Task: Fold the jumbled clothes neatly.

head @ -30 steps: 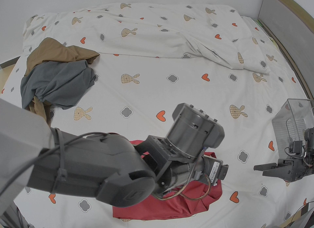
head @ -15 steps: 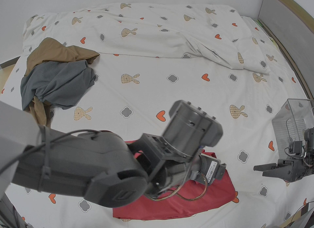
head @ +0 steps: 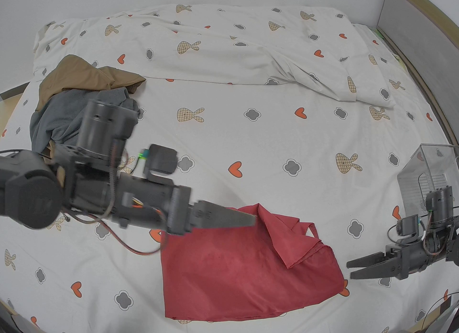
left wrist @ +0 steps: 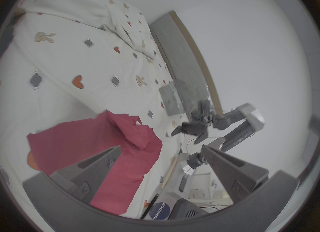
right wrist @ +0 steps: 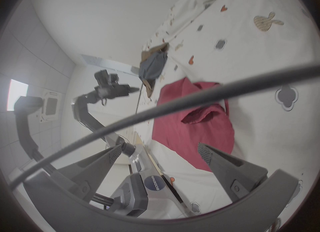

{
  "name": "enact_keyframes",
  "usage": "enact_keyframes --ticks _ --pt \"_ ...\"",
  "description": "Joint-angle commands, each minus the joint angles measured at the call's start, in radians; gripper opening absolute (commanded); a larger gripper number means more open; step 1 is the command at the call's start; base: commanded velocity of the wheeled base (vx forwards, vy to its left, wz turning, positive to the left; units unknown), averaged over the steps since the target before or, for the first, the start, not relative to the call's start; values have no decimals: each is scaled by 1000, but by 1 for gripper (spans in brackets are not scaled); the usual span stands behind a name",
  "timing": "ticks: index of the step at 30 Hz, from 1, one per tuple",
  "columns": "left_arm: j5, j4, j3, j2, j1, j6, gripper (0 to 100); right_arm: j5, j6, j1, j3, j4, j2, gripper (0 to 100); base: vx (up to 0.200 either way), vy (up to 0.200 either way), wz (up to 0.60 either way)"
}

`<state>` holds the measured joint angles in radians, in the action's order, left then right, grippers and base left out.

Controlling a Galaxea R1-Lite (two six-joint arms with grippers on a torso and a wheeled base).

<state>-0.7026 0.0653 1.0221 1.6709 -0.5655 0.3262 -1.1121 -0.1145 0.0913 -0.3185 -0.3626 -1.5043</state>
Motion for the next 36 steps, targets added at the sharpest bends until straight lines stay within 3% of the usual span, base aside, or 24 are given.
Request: enact_keyframes --ticks 1,7,18,24,31,36 --pt "-239 37 -166 -229 305 22 100 196 -70 257 -71 -1 -129 100 0 0 0" --pt "-239 56 -195 -257 375 24 100 202 -136 326 -111 -4 -220 100 0 0 0" --pt "-239 56 -206 -298 388 24 100 225 -143 314 -225 1 -310 100 0 0 0" --pt "-239 54 -209 -321 388 22 100 316 -137 314 -254 -6 -363 100 0 0 0" --pt "-239 54 -214 -322 388 22 100 319 -146 315 -341 -4 -386 100 0 0 0" --pt "-239 56 -220 -324 386 21 100 328 -209 311 -432 -6 -418 100 0 0 0"
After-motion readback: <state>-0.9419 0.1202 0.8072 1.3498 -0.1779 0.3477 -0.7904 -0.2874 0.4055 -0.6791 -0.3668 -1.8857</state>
